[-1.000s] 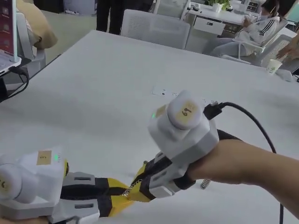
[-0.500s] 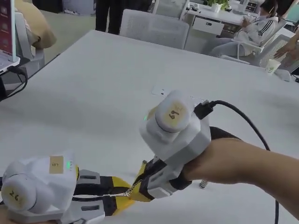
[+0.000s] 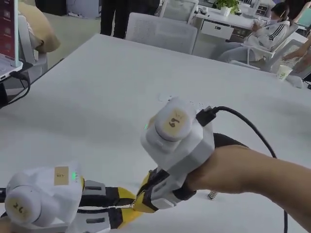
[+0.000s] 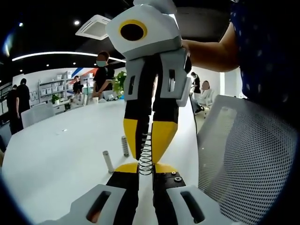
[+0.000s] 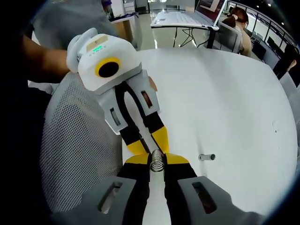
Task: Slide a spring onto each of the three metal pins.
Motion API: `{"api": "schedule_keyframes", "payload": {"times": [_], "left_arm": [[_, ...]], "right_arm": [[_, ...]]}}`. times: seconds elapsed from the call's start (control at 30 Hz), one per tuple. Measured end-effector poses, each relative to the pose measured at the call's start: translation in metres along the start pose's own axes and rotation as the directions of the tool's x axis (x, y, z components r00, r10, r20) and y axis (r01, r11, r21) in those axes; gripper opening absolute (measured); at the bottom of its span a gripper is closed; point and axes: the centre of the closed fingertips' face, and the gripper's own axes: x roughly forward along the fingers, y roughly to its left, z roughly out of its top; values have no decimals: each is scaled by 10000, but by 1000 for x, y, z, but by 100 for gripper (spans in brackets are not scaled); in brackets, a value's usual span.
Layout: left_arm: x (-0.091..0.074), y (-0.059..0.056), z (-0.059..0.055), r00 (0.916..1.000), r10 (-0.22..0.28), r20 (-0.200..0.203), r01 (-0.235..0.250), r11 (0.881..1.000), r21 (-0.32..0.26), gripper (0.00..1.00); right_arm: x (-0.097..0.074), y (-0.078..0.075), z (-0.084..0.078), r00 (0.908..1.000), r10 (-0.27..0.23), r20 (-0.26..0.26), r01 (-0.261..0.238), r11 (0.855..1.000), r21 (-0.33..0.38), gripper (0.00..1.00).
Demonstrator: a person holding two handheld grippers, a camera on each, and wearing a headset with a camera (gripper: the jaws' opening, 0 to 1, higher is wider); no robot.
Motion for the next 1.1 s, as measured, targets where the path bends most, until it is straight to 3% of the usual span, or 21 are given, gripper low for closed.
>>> {"api": "schedule_keyframes", "payload": {"times": [0.47,0.8,1.1], "left_arm": [[1,3,0,10000,22,-65,-22,10000,-19,4],[-2,6,-3,9995,189,-233,-190,9998,-55,21],[-8,14,-6,9979,617,-209,-621,9979,-203,38]], "right_arm": [[0,-3,0,9999,-91,-92,89,9999,-139,8],[-5,-9,0,9996,-268,-43,268,9995,-144,8],[-9,-15,-3,9991,-422,-77,421,9991,-92,8]]}}
